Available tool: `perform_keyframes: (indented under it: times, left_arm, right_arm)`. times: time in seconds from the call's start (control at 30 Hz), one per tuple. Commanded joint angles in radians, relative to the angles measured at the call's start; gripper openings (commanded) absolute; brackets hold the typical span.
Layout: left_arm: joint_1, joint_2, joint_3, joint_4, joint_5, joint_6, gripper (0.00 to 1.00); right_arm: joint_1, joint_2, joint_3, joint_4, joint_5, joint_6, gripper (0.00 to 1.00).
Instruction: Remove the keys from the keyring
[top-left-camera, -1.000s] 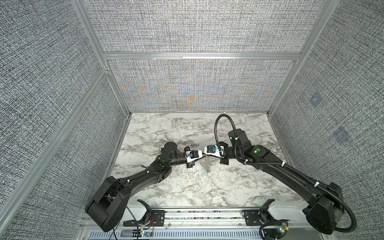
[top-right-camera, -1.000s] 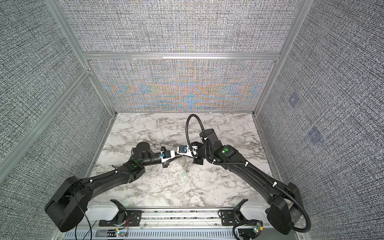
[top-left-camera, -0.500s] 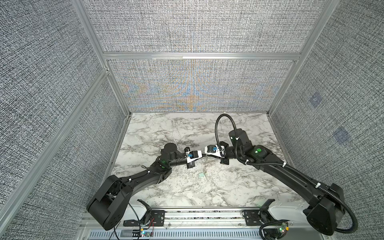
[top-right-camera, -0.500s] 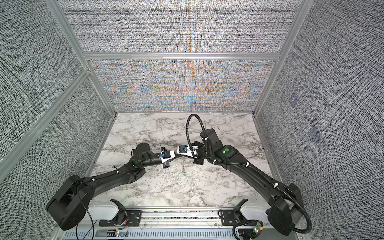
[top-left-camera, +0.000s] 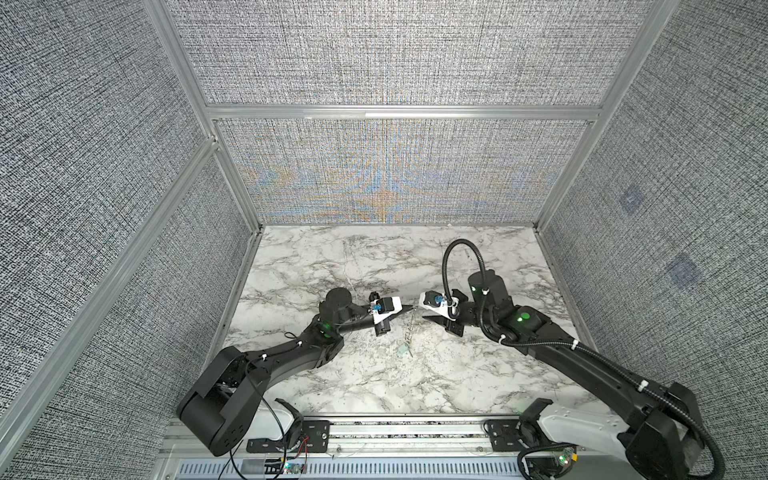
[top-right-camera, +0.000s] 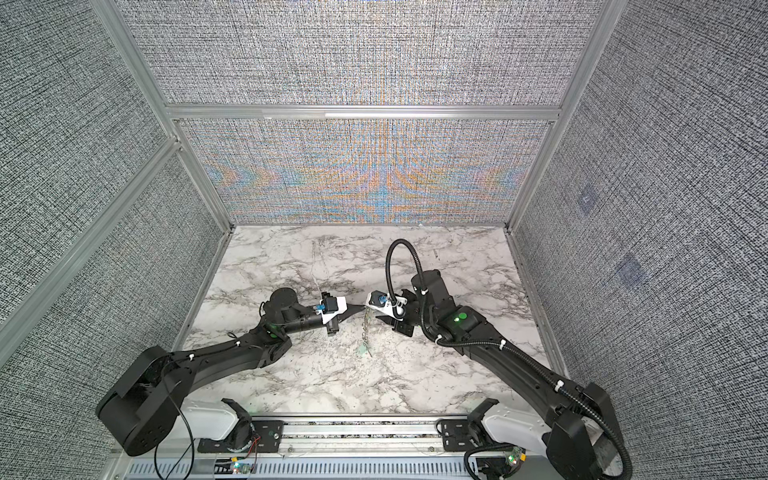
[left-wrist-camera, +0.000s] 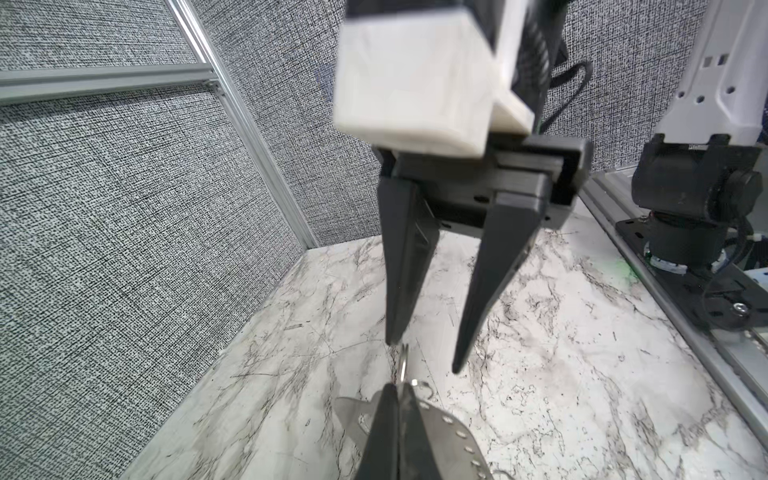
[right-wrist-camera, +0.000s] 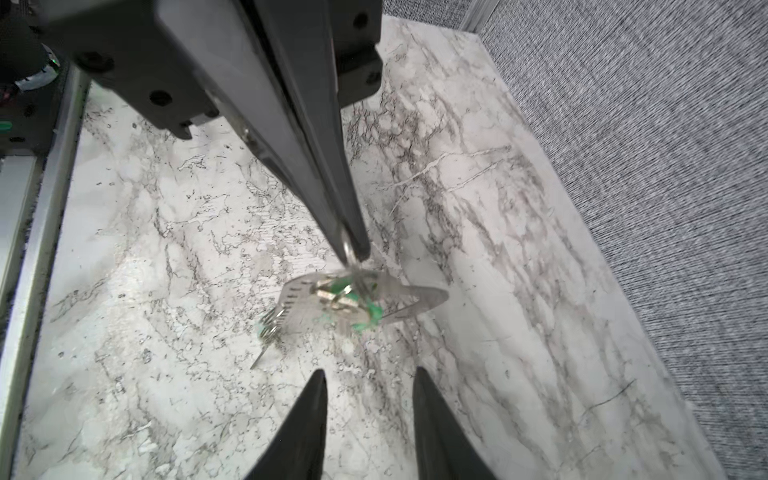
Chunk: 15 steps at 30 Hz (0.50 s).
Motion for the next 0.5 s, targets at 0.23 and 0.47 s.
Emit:
perform_keyframes:
  times: [0.23, 0.47]
  left_arm:
    - [0.001, 0.005, -0.012, 0.122, 0.002, -0.06, 0.0]
    - [-0.001, 0.01, -0.014, 0.139, 0.015, -0.071, 0.0]
  right_arm:
    - [0.017, 0.014, -0.103, 0.273, -0.072, 0.199, 0.48]
    - [0.019, 0.042, -0.121, 0.354, -0.115, 0.223, 0.48]
